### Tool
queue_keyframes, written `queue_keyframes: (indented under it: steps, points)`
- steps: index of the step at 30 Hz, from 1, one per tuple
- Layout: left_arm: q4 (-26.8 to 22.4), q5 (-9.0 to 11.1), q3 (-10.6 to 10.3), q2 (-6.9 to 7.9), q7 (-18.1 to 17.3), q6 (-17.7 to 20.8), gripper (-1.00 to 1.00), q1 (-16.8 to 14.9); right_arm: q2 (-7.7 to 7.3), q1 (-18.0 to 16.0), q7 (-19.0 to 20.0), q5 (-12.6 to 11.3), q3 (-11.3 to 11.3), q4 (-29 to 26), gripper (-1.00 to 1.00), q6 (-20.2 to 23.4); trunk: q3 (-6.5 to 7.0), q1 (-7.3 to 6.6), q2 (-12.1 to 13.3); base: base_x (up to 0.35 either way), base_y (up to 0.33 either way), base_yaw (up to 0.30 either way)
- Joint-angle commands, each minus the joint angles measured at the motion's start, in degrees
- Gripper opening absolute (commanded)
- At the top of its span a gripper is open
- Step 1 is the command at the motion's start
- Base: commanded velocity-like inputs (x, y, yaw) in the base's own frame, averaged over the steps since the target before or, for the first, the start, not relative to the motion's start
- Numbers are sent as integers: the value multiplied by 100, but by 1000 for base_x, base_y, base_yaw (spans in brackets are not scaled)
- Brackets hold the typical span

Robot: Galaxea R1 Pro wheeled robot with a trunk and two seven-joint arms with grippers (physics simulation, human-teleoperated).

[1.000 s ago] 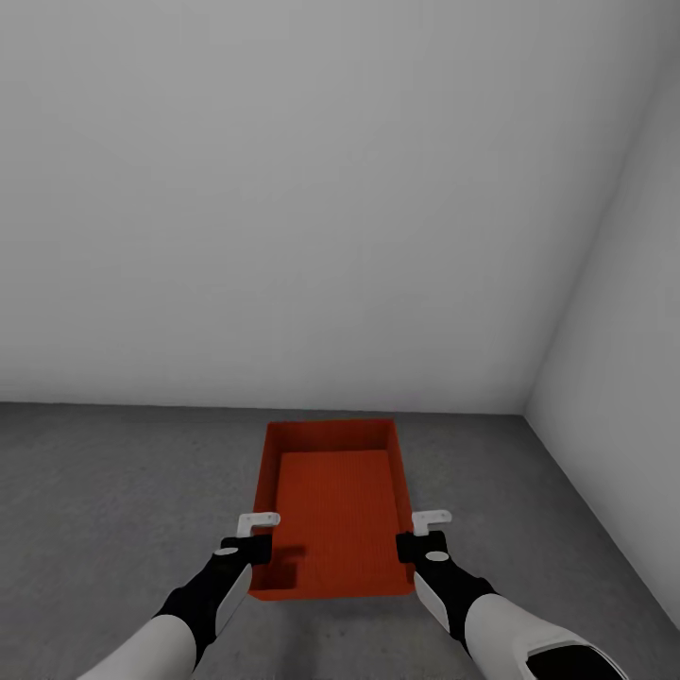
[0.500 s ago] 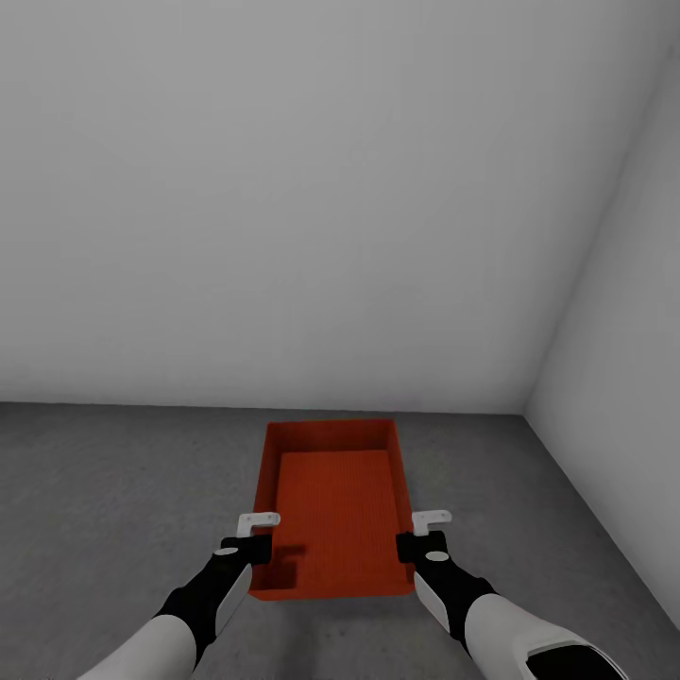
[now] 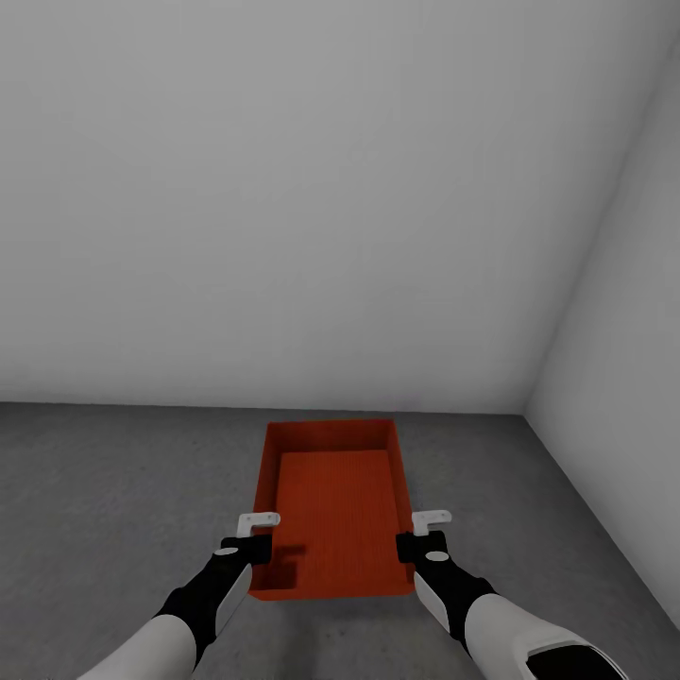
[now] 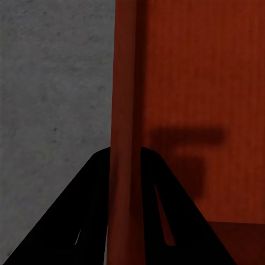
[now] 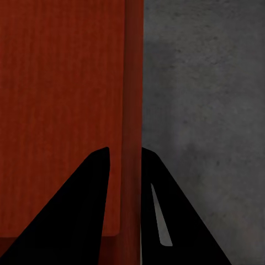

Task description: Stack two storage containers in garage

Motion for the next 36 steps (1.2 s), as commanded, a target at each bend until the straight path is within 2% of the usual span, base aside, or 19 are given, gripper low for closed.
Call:
queue_keyframes:
  steps: [1,24,36]
  points:
    - [0,87,415,11,86,36,-100,1,-28,-9,-140,83,-344,-18,-100,-118,-5,-1,-2,0,0,0]
    - [-7,87,415,-16,95,39,-100,1,-12,-9,-167,92,-344,-18,-100,-138,-5,-1,-2,0,0,0]
    - [-9,88,415,-15,95,44,-100,1,5,-9,-153,79,-344,-18,-100,-109,-220,263,-484,0,0,0]
